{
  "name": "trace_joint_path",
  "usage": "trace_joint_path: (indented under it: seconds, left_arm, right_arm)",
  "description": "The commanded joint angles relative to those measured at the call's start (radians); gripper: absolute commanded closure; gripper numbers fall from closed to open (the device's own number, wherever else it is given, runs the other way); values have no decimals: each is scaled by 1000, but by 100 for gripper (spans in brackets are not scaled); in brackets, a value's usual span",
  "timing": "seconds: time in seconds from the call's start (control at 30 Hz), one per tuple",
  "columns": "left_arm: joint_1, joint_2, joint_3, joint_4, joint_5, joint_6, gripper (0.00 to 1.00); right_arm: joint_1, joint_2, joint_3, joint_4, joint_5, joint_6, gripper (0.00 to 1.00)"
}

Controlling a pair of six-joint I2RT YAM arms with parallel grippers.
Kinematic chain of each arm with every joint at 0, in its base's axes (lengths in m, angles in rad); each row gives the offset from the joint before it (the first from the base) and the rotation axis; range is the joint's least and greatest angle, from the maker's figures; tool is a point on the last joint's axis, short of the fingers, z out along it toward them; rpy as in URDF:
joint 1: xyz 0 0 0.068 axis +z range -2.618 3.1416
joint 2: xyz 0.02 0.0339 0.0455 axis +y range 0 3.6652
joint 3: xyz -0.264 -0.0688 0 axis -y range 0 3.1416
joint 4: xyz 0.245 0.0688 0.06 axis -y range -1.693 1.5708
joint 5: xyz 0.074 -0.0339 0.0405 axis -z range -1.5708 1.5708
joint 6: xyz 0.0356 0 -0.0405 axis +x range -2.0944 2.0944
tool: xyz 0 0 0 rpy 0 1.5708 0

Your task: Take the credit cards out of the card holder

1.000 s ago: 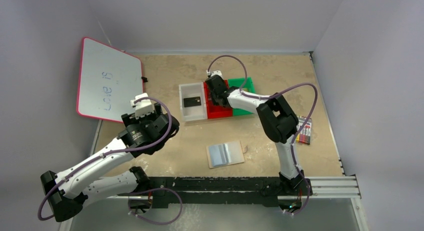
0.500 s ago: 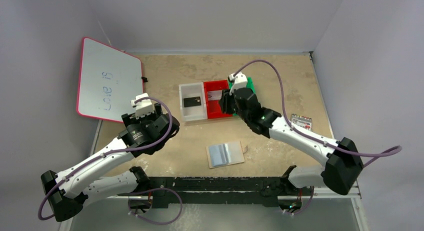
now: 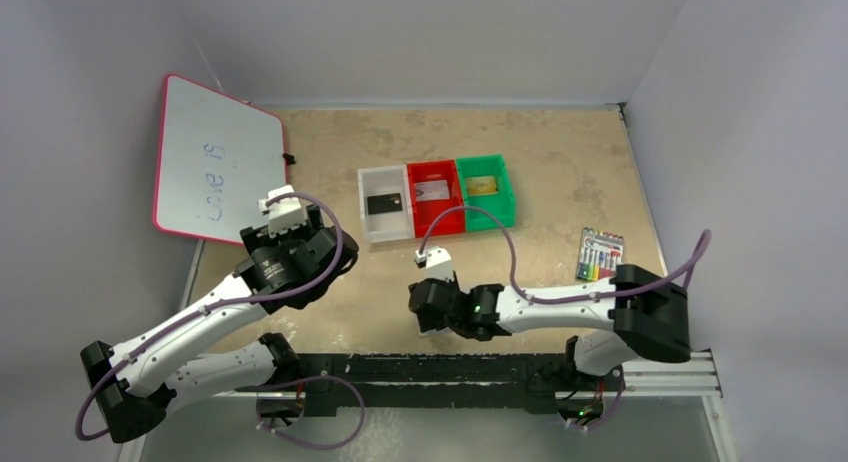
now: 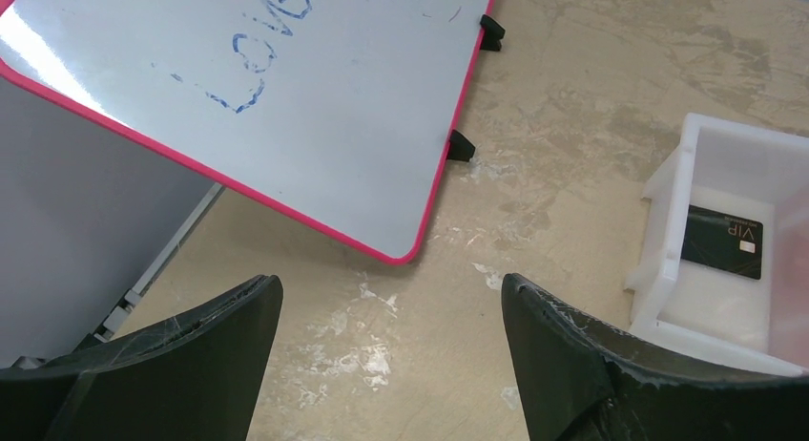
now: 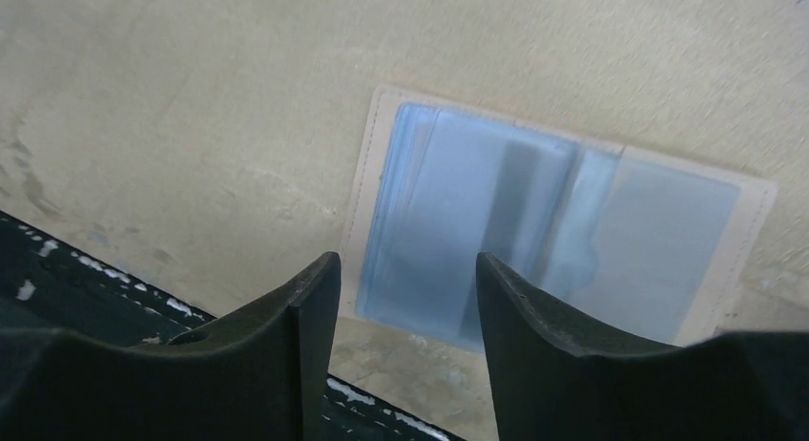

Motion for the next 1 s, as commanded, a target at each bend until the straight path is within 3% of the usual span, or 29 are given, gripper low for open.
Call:
trace_joint_path:
  seconds: [0.0,0.33,0.73,0.97]
  left_arm:
    - [3,-7,39,-24,-49,-31,15]
    - [3,-18,39,-32,-49,-43,15]
    - [3,-9,37,-29,-50,-42,16]
    - [3,1,37,-30,-50,-42,16]
  right_arm:
    - [75,85,103,-153,139,160,42]
    - [98,116,106,-163,133,190,45]
    - [96,98,81,-166,113,205,61]
    - [94,148,75,-182,118,223,62]
